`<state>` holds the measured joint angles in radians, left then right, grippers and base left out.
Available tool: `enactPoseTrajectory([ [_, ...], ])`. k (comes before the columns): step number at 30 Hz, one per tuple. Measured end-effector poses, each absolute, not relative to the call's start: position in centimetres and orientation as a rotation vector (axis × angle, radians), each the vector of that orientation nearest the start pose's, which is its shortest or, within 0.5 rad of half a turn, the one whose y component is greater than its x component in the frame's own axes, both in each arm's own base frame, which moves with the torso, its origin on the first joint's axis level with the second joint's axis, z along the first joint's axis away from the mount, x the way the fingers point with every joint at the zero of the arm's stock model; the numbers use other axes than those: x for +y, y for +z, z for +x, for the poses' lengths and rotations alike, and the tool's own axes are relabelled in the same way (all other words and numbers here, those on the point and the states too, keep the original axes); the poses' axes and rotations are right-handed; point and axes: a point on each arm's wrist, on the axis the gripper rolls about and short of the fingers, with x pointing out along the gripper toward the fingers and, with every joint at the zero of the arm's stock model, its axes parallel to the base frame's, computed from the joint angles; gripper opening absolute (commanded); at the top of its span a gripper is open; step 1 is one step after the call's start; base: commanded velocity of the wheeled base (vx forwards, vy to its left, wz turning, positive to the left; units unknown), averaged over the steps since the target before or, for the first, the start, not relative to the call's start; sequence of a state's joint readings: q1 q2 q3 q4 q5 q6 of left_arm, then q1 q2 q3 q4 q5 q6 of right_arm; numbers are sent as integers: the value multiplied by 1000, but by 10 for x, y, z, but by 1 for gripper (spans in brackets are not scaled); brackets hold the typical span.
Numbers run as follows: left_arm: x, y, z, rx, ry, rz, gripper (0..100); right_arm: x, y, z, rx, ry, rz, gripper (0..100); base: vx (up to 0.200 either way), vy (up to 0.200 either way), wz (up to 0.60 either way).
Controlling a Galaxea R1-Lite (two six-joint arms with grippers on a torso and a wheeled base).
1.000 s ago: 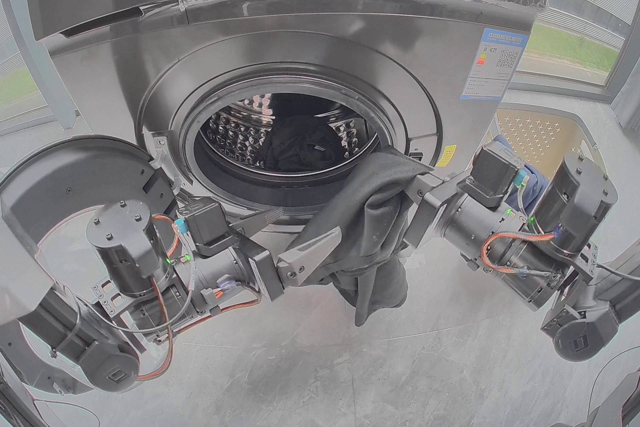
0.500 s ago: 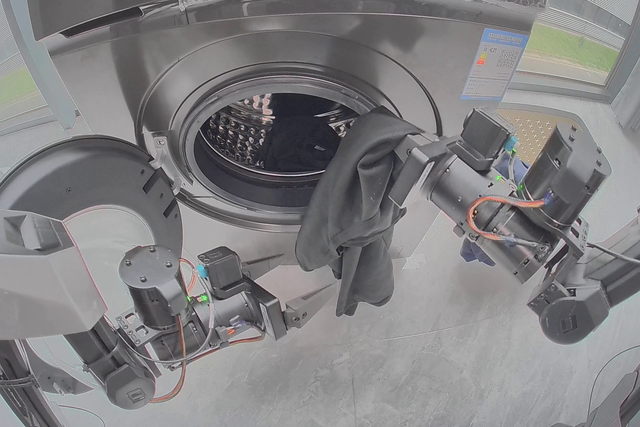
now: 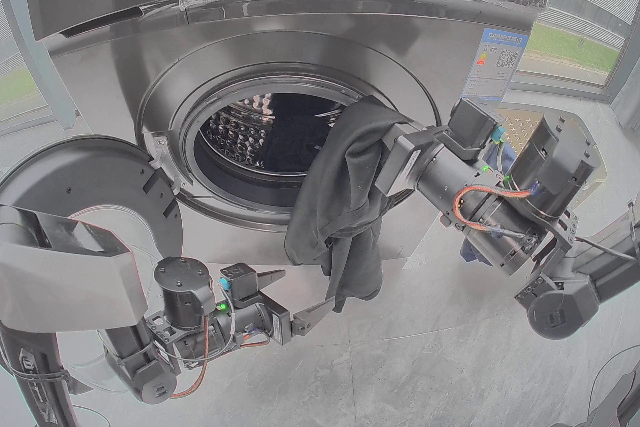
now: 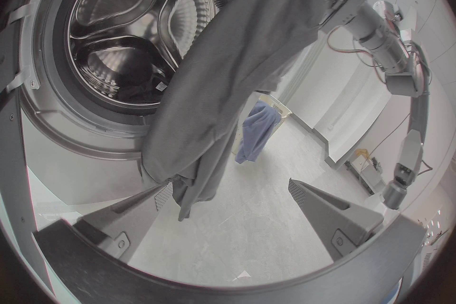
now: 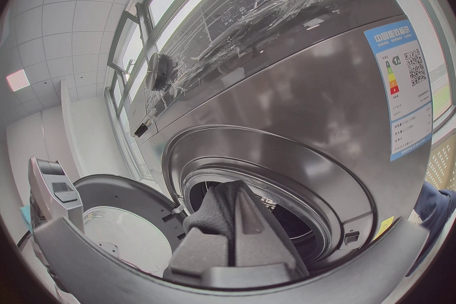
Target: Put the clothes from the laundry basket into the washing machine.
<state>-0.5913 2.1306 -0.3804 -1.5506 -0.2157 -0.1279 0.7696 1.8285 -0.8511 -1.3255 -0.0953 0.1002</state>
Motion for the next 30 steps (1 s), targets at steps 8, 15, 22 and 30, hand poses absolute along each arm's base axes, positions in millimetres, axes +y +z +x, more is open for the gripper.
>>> enactPoseTrajectory([
  [8, -176, 37, 282, 209, -714, -75, 100, 226, 221, 232, -273, 693, 241, 0, 0, 0, 0],
  [15, -178, 26, 298, 199, -690, -63, 100, 221, 223, 223, -272, 702, 243, 0, 0, 0, 0],
  [22, -183, 19, 307, 194, -691, -63, 100, 220, 224, 219, -273, 708, 248, 0, 0, 0, 0],
  [30, -189, 12, 316, 183, -692, -65, 100, 220, 225, 218, -274, 710, 249, 0, 0, 0, 0],
])
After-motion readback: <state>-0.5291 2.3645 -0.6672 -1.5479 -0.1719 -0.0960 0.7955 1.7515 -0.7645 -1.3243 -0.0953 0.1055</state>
